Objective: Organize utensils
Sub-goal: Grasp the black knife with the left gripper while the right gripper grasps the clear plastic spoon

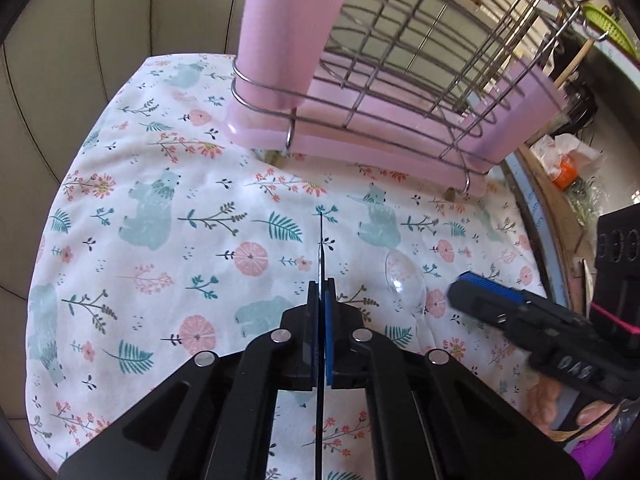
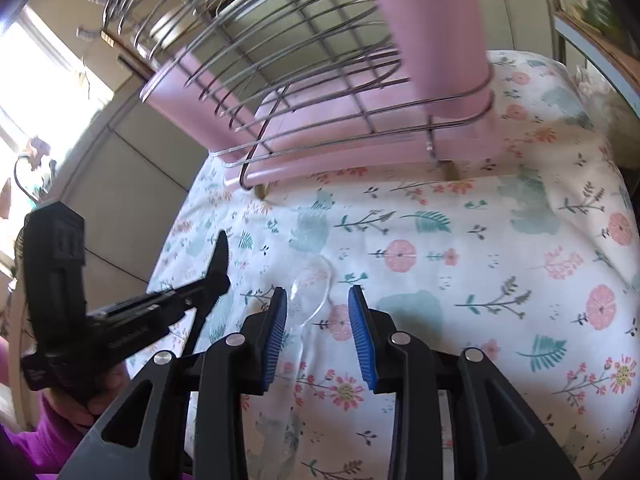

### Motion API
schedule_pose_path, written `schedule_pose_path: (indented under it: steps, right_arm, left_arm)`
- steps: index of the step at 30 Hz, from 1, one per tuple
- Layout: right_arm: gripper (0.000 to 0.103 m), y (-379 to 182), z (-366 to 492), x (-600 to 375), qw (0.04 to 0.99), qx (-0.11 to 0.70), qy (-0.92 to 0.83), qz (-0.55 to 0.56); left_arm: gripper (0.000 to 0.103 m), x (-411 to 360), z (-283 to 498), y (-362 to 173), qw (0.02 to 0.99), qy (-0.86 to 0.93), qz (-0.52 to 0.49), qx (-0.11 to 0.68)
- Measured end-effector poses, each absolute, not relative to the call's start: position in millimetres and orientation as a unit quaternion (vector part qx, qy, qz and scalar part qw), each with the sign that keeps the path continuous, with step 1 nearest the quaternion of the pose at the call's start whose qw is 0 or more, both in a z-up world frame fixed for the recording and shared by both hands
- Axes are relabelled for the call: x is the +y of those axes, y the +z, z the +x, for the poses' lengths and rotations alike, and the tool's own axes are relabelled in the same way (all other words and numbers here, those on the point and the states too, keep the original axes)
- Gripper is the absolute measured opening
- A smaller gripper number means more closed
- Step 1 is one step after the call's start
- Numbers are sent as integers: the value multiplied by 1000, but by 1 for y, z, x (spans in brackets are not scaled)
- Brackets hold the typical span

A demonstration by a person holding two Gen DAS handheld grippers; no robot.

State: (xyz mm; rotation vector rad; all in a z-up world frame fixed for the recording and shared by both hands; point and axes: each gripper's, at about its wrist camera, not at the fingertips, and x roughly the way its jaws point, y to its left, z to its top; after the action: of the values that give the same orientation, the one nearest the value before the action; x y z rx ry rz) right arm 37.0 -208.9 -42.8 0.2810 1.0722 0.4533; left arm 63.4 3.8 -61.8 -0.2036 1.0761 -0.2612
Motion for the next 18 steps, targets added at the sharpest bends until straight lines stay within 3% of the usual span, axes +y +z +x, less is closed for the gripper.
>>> schedule_pose_path:
  steps: [8,18]
  right_arm:
    - [33,-53,30,-168,823,537,182,31]
    - [12,-57,33,-164,824,538,178,30]
  left_arm:
    - [1,17,56,-57,846,-141,-111,502]
    - [1,20,58,-63,846,-144,-123,499]
